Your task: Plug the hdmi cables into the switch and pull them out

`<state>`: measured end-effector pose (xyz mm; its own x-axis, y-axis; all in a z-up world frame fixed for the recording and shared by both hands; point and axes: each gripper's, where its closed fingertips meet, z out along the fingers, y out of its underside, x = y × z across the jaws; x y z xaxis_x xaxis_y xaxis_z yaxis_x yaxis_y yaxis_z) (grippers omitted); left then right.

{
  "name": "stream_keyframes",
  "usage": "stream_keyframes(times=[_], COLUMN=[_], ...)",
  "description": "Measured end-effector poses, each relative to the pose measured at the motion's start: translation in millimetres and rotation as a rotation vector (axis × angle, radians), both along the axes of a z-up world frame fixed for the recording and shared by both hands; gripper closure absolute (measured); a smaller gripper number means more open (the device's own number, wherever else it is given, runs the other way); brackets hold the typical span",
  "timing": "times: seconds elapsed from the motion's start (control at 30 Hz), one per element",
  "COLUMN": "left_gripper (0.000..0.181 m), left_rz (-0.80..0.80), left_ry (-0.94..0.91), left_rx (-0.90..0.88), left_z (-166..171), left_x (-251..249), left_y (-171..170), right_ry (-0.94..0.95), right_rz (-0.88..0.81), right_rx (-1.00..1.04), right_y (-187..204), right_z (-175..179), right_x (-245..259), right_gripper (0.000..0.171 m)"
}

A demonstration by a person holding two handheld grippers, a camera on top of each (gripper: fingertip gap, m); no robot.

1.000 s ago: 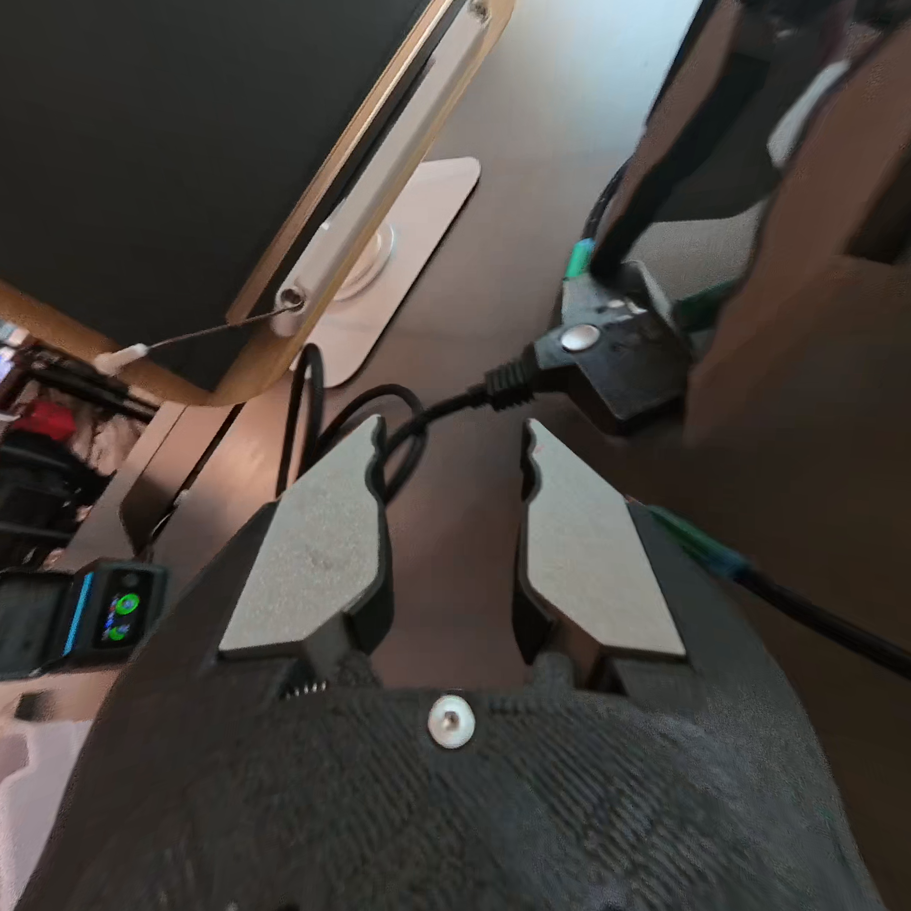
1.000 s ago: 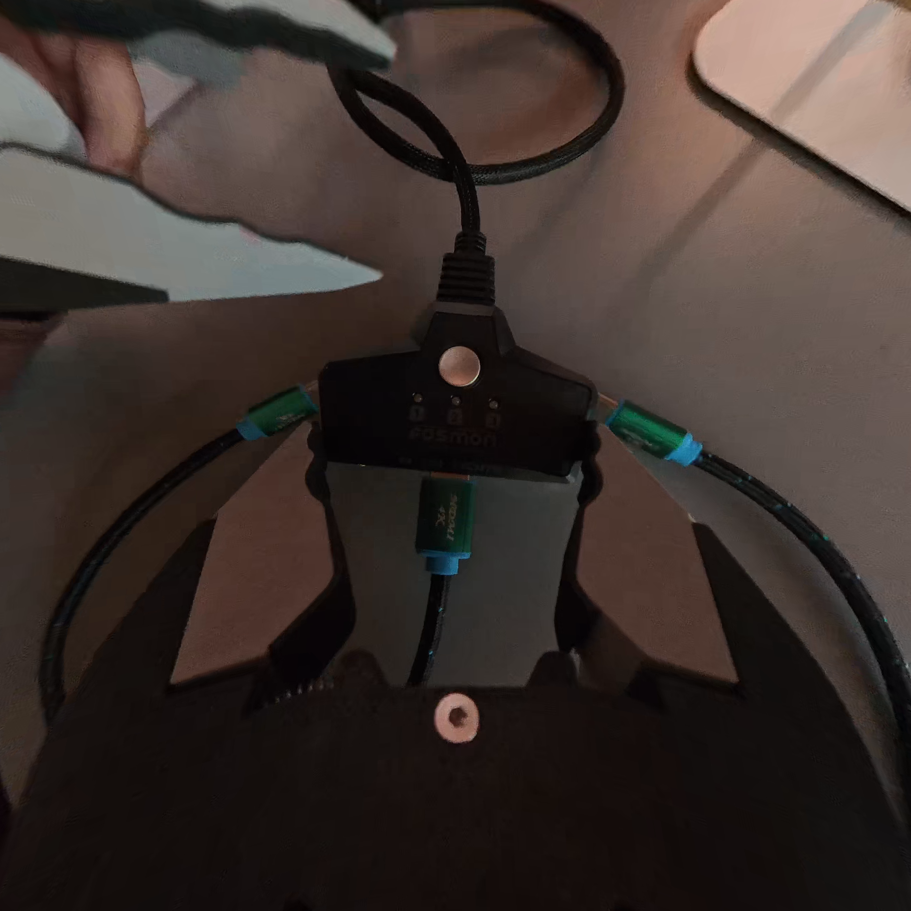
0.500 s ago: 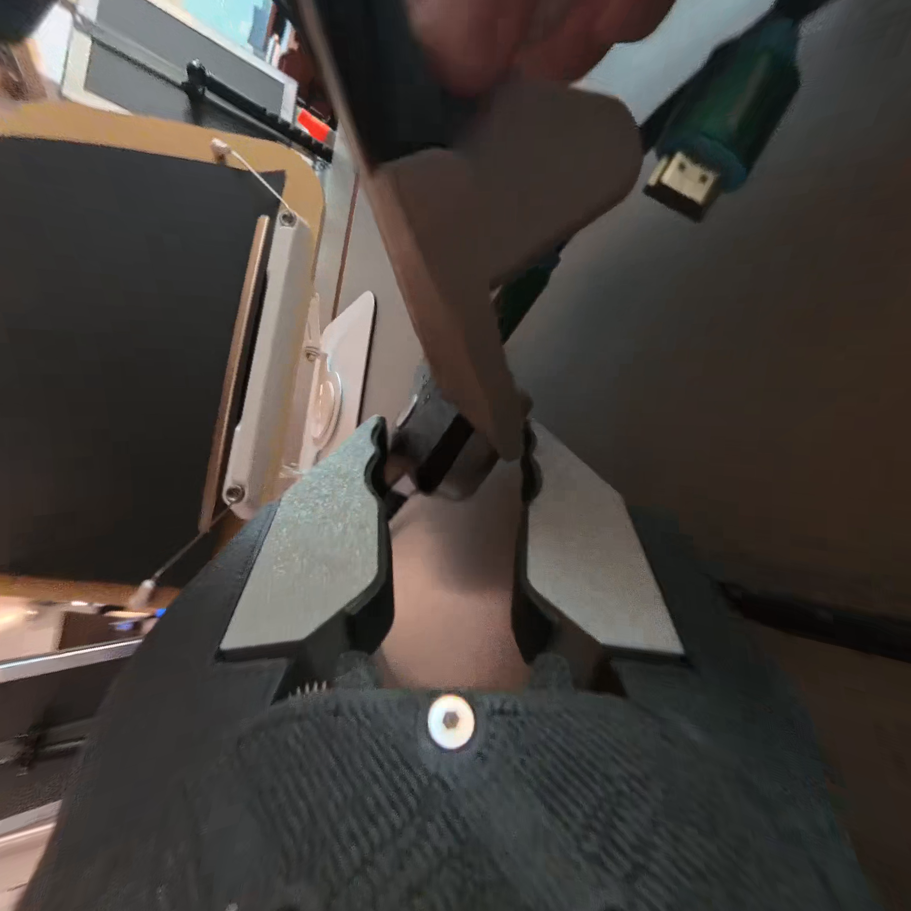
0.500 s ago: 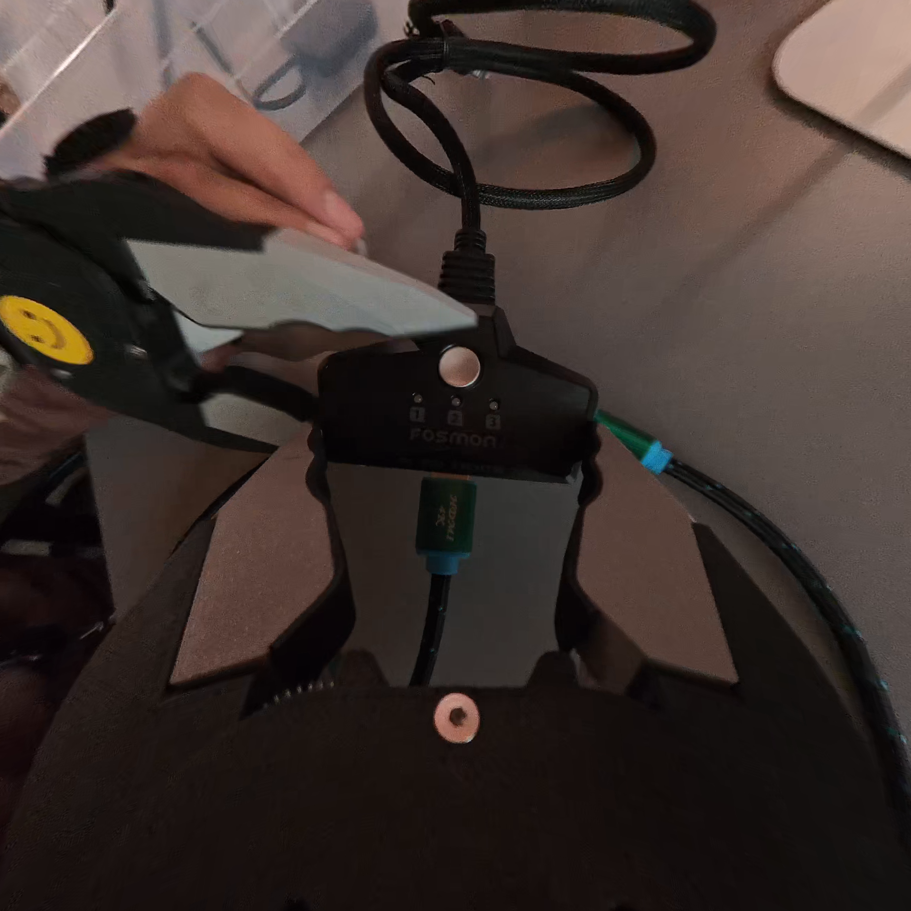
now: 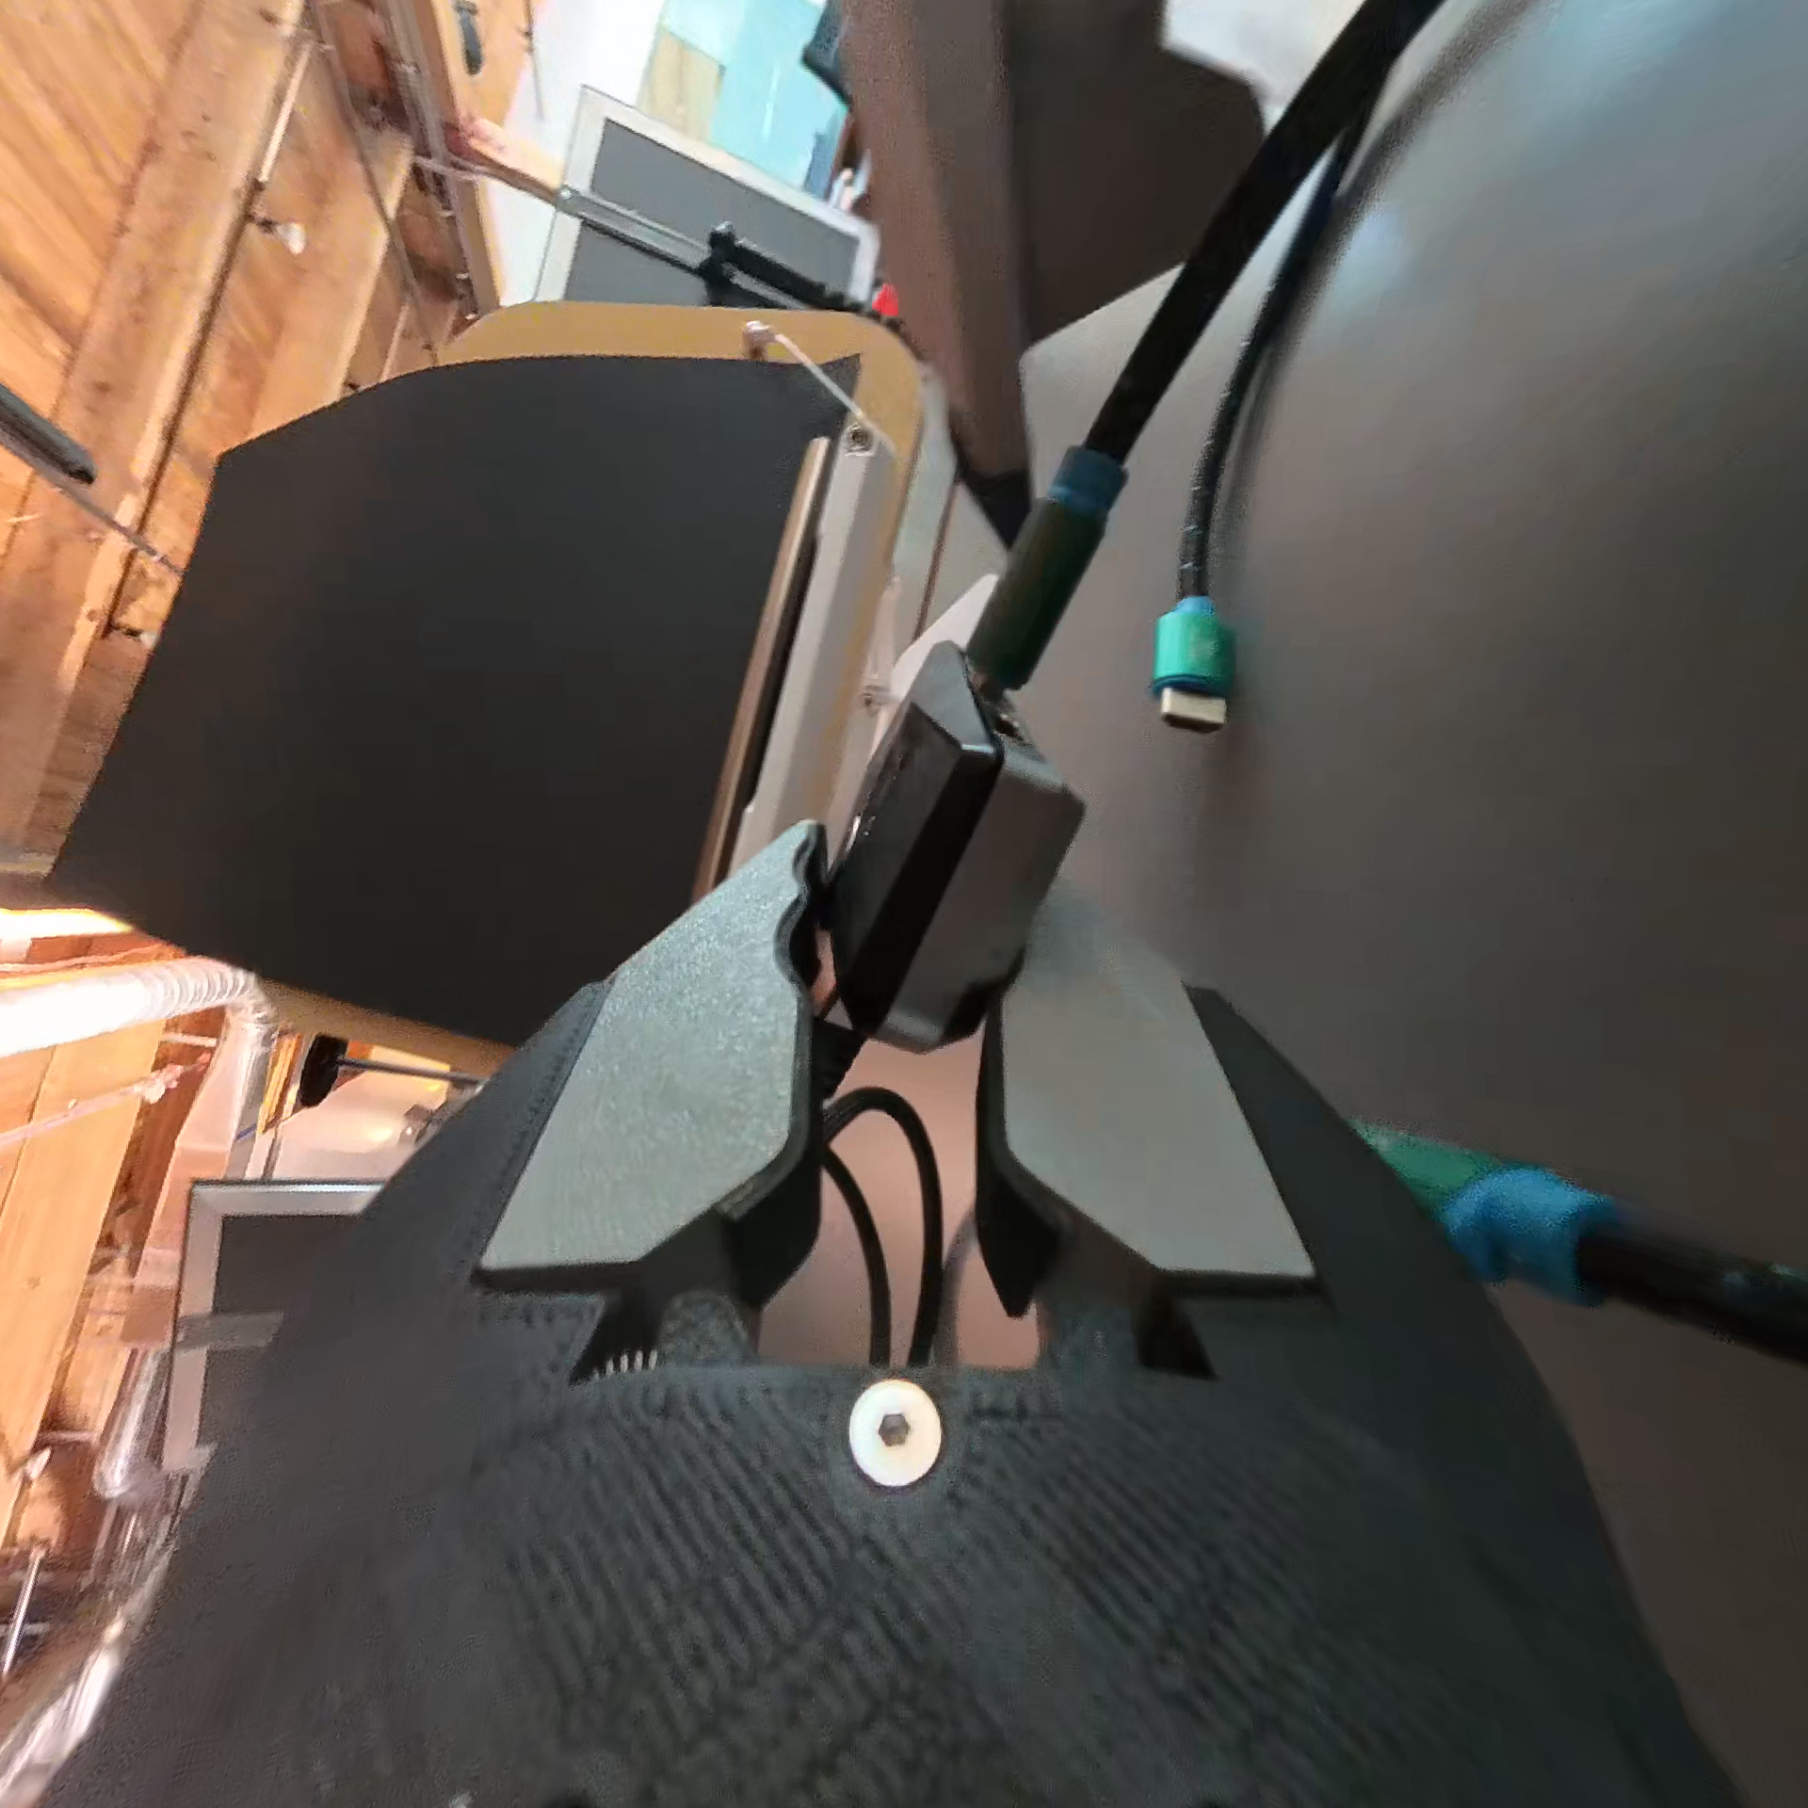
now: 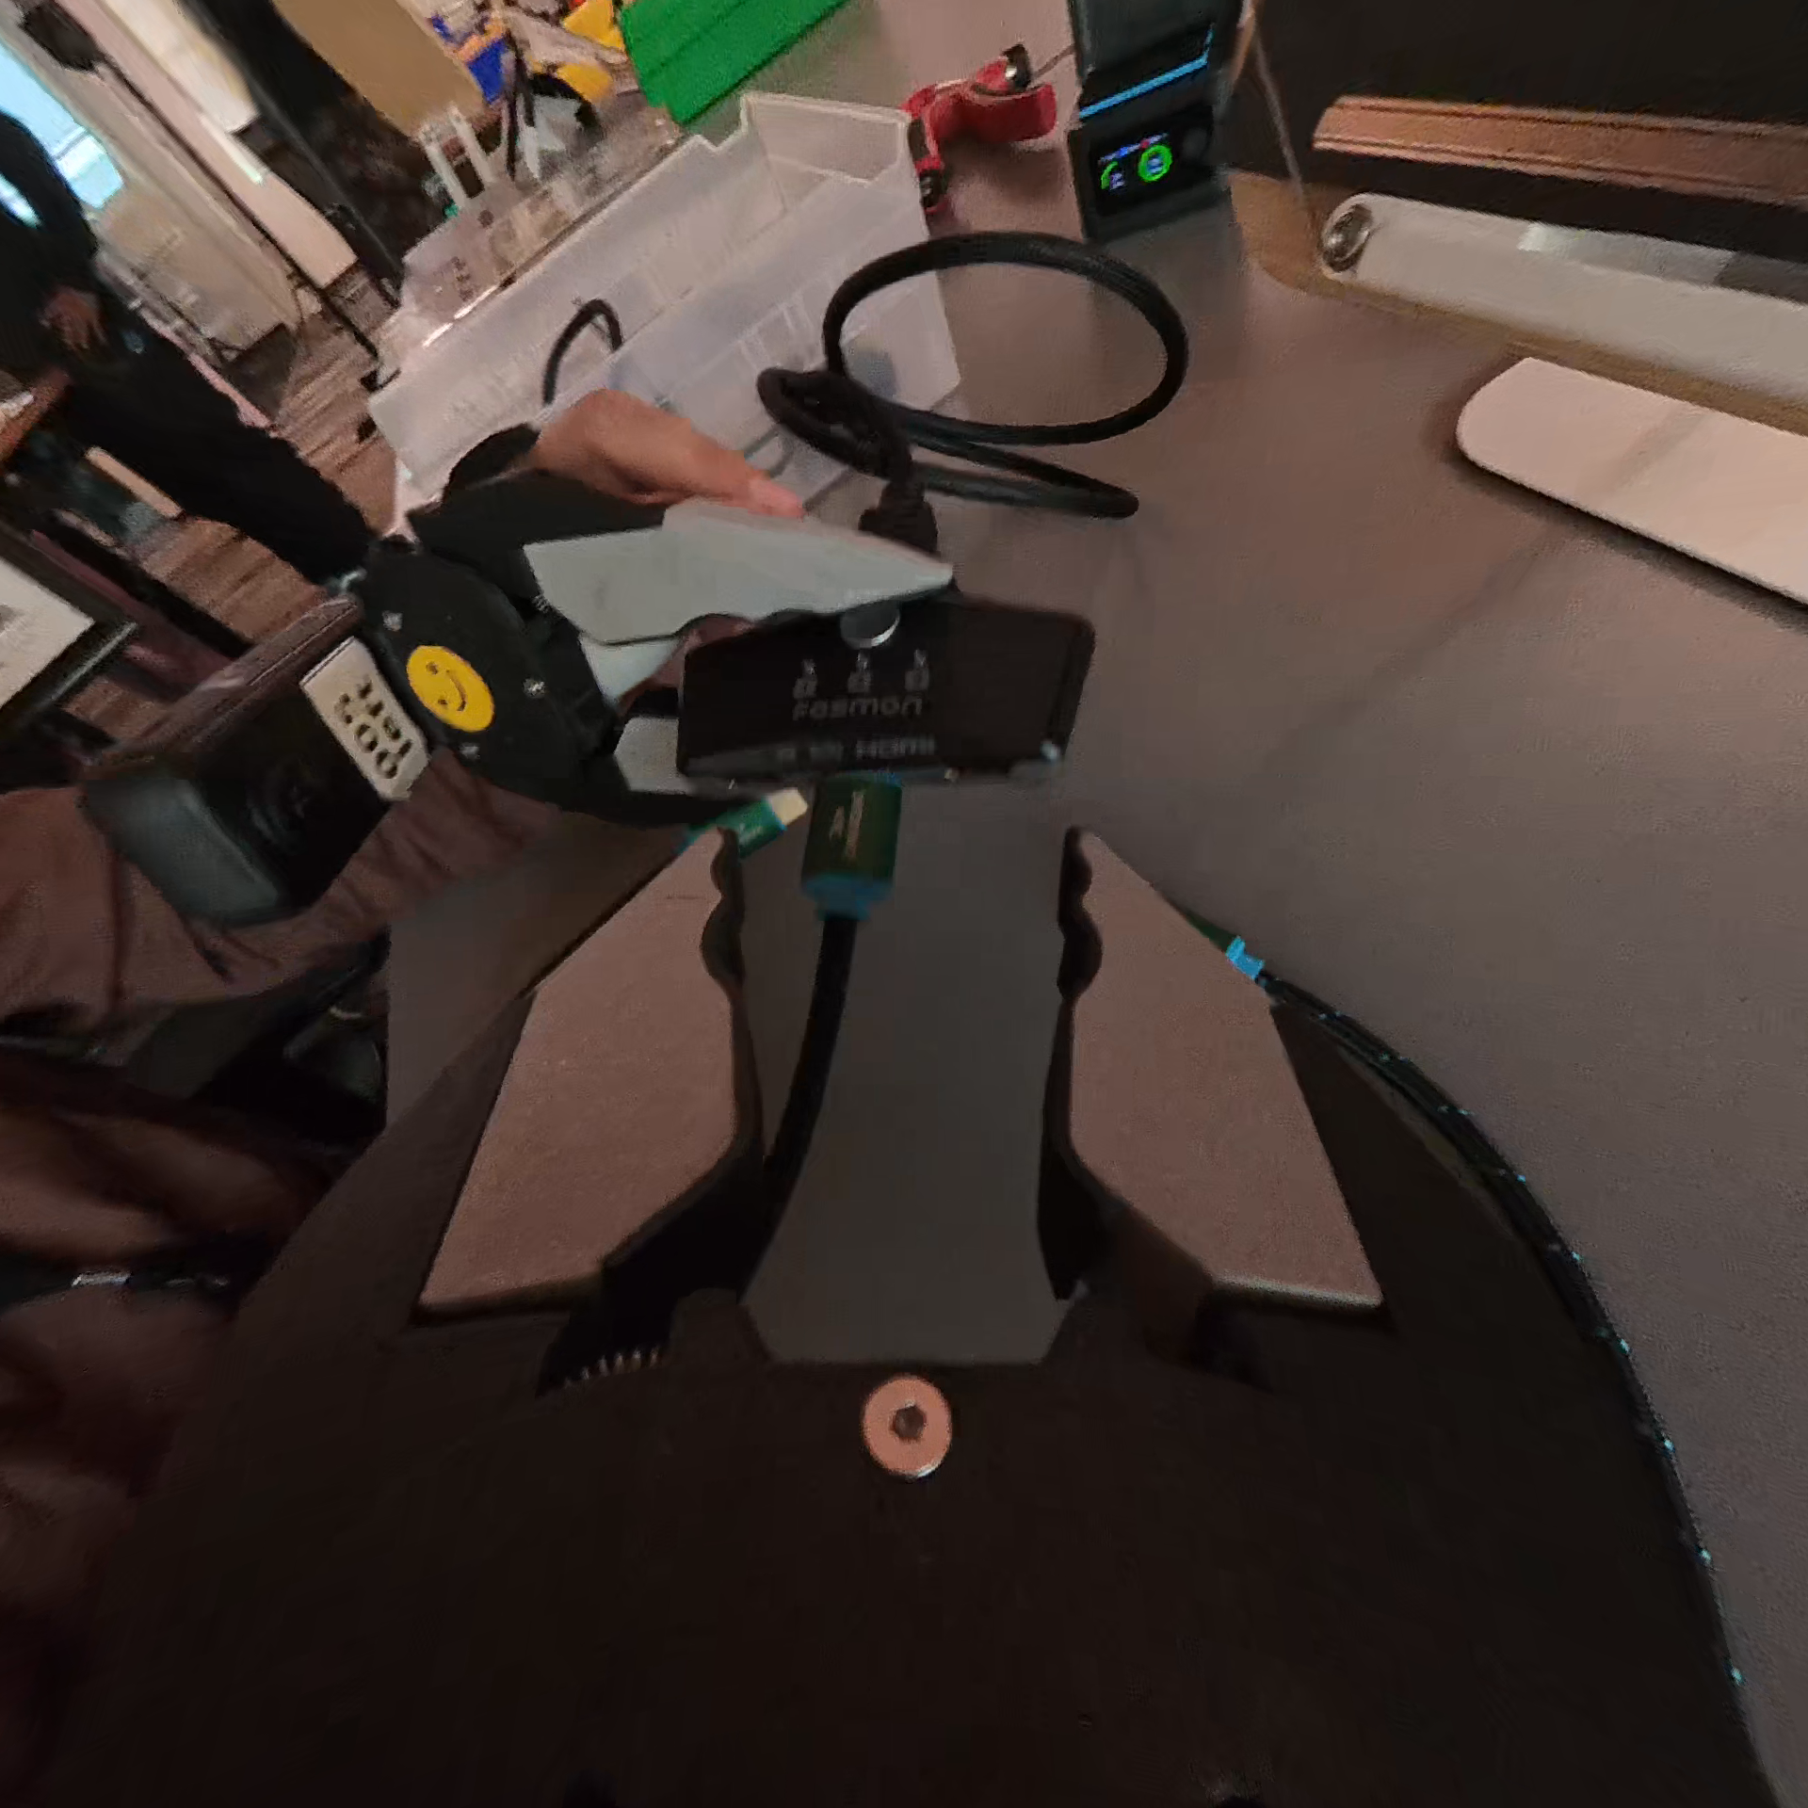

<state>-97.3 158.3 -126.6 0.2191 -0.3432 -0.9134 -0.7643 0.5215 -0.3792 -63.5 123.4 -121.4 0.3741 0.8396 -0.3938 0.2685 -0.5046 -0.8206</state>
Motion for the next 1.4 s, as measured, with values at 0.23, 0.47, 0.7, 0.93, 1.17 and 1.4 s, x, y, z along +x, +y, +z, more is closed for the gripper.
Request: stream_keyframes(times=[0.23,0.47,0.7,0.93,1.17,1.4], left_gripper=[0.152,0.153,0.153,0.153,0.153,0.153], left_rz=[0.081,0.079,0.062,0.082,0.08,0.062], left_ry=[-0.04,-0.114,-0.259,-0.313,-0.36,-0.374], left_rx=[0.054,0.11,0.094,0.07,0.048,0.041], left_z=[10.9,30.5,54.8,62.9,68.7,70.6], left_x=[-20.8,-31.0,-36.0,-43.5,-48.0,-47.8], left_y=[17.1,17.2,9.7,11.5,11.0,8.5], right_ry=[-0.188,0.086,0.201,0.244,0.221,0.113], right_rz=[0.066,0.055,0.032,0.012,0.035,0.118], right_rx=[0.055,0.098,0.19,0.229,0.241,0.201], right_y=[-10.5,-8.2,-7.4,-5.2,-8.5,-17.3], right_z=[-22.3,26.2,54.3,63.9,60.9,35.7], right_x=[8.7,10.5,21.7,29.2,25.7,8.2], right_gripper=[0.126,0.121,0.118,0.116,0.115,0.113])
